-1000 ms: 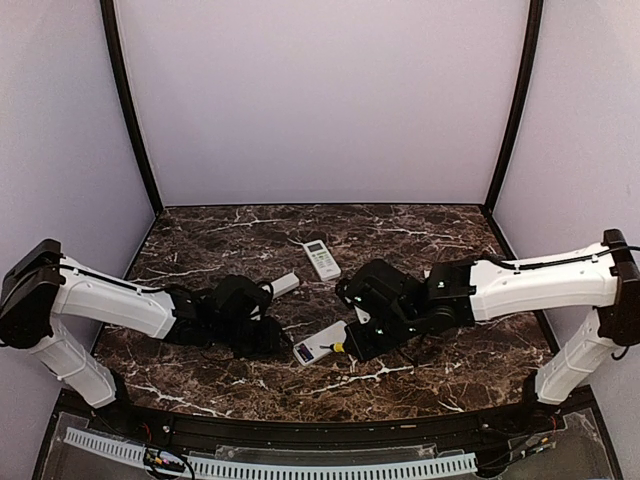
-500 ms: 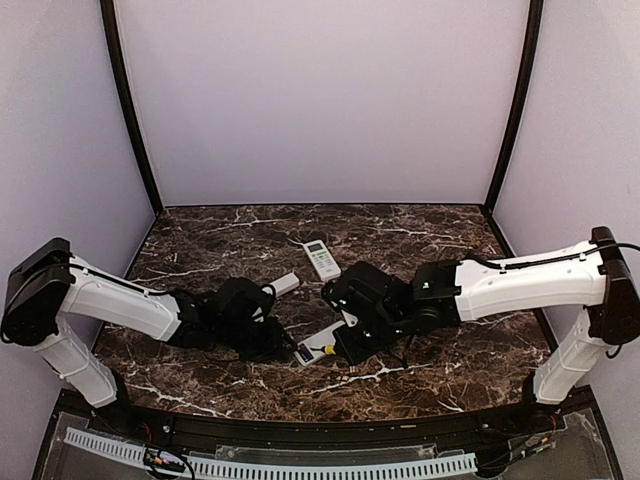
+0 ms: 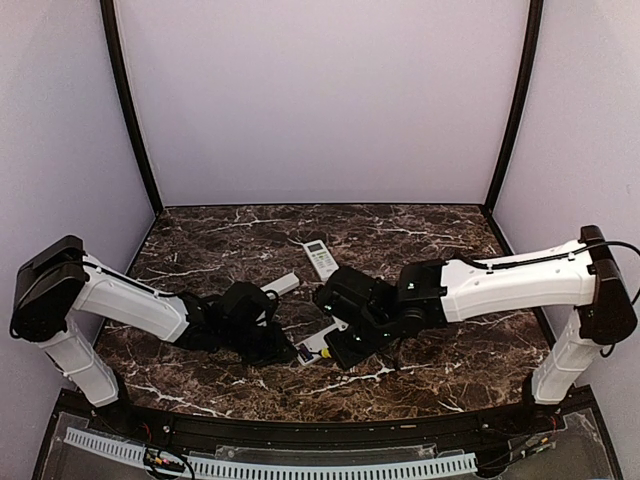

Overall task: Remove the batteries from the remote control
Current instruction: Hold the remote control without the battery cover at the center of the board.

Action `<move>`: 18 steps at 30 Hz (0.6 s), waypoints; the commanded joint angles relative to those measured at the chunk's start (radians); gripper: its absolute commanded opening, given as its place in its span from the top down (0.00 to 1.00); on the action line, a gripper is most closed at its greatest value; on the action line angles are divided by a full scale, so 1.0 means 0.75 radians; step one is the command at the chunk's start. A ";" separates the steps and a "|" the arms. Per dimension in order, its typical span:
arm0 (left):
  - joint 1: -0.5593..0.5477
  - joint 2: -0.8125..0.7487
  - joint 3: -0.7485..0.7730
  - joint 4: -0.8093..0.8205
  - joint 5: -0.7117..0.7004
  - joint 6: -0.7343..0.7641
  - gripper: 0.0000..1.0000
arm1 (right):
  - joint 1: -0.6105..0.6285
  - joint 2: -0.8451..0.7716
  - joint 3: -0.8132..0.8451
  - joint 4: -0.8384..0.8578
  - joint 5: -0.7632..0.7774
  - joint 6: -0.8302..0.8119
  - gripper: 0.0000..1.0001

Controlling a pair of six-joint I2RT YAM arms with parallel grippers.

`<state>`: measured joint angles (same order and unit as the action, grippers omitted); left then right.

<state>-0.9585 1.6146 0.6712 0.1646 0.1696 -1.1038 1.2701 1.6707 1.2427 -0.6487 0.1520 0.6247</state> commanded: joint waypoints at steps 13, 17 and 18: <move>0.002 0.098 0.056 0.036 0.025 0.030 0.85 | 0.062 0.162 0.178 -0.249 0.146 0.030 1.00; 0.000 0.126 0.058 0.052 0.042 0.028 0.89 | 0.049 0.159 0.143 -0.178 0.030 0.064 1.00; 0.000 0.128 0.058 0.052 0.043 0.028 0.90 | 0.037 0.148 0.123 -0.145 -0.006 0.075 1.00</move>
<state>-0.9546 1.6722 0.7048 0.2001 0.1825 -1.1030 1.3151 1.7576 1.3716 -0.7746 0.2333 0.6426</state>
